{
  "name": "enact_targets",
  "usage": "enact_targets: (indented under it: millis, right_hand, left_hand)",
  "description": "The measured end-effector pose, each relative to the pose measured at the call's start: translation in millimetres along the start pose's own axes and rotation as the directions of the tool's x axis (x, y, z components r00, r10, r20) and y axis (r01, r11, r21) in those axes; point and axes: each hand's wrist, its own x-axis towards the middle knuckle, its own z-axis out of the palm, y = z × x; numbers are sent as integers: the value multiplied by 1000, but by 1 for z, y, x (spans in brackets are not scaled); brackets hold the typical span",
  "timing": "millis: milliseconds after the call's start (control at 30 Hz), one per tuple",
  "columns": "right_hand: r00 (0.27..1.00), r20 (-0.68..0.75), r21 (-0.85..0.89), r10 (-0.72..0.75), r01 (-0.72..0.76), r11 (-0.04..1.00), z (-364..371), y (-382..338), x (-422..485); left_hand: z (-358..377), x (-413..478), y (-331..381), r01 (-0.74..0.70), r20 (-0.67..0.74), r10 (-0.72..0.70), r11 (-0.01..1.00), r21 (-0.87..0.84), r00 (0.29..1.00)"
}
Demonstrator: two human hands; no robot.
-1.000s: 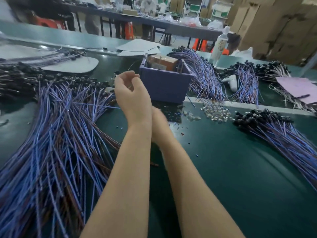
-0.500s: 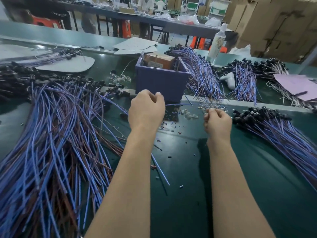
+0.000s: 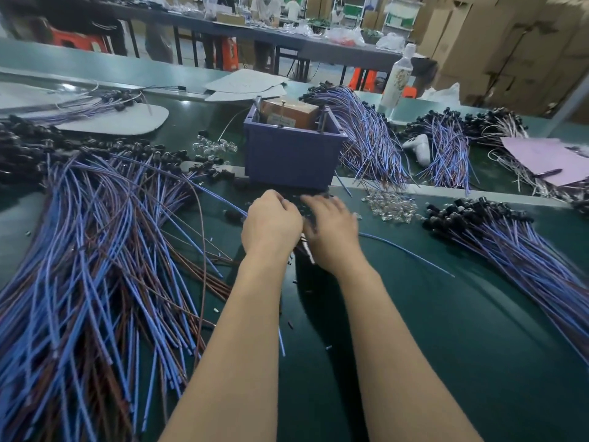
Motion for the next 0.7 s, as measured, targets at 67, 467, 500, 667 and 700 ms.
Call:
enact_targets:
  millis: [67, 467, 500, 667, 700]
  right_hand:
    - [998, 43, -19, 43, -42, 999, 9, -1, -2]
    - [926, -286, 474, 248, -89, 876, -22, 23, -3]
    - [916, -288, 508, 280, -102, 856, -24, 27, -4]
    - [831, -308, 653, 463, -169, 738, -28, 42, -5]
    - [822, -306, 660, 479, -179, 729, -29, 44, -4]
  left_hand:
    - [2, 0, 1, 13, -20, -13, 1000, 15, 1000]
    - [17, 0, -1, -61, -48, 59, 997, -40, 997]
    - [15, 1, -4, -21, -42, 20, 1000, -10, 999]
    - [9, 3, -5, 18, -128, -9, 998, 65, 992]
    - [8, 3, -5, 4, -149, 4, 999, 49, 989]
